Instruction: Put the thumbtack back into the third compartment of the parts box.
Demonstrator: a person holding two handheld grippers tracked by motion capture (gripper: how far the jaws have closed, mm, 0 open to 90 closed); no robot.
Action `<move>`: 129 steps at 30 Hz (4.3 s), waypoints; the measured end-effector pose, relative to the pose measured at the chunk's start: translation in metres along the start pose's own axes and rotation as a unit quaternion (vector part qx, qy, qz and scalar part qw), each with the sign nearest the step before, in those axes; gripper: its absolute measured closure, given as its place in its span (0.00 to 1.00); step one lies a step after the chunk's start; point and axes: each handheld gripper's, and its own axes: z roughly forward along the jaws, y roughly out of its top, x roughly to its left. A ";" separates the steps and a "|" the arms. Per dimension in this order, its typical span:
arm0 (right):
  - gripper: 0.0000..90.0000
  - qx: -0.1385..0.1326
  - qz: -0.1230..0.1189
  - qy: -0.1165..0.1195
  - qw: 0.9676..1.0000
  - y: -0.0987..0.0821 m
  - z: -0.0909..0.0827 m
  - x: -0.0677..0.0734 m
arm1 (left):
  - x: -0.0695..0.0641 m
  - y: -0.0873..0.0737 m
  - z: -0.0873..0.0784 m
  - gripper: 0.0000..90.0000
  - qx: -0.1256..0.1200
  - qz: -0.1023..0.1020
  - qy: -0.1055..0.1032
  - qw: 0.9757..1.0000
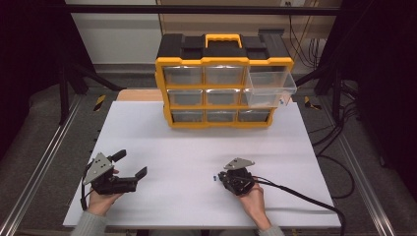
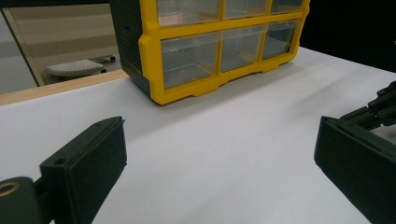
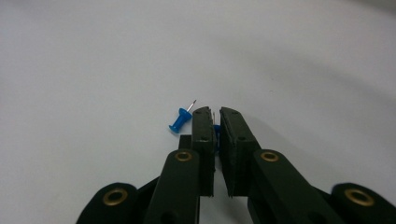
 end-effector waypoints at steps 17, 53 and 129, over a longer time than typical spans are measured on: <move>0.94 -0.034 0.010 0.014 0.999 0.009 -0.022 -0.001 | 0.000 0.000 0.000 0.02 0.000 -0.001 0.000 1.000; 0.94 -0.088 0.028 0.006 0.996 0.021 -0.068 -0.018 | 0.000 0.000 0.000 0.02 0.001 0.000 0.000 1.000; 0.95 -0.186 0.037 -0.037 0.981 0.080 -0.144 -0.055 | 0.001 -0.001 0.002 0.02 0.004 0.001 0.001 1.000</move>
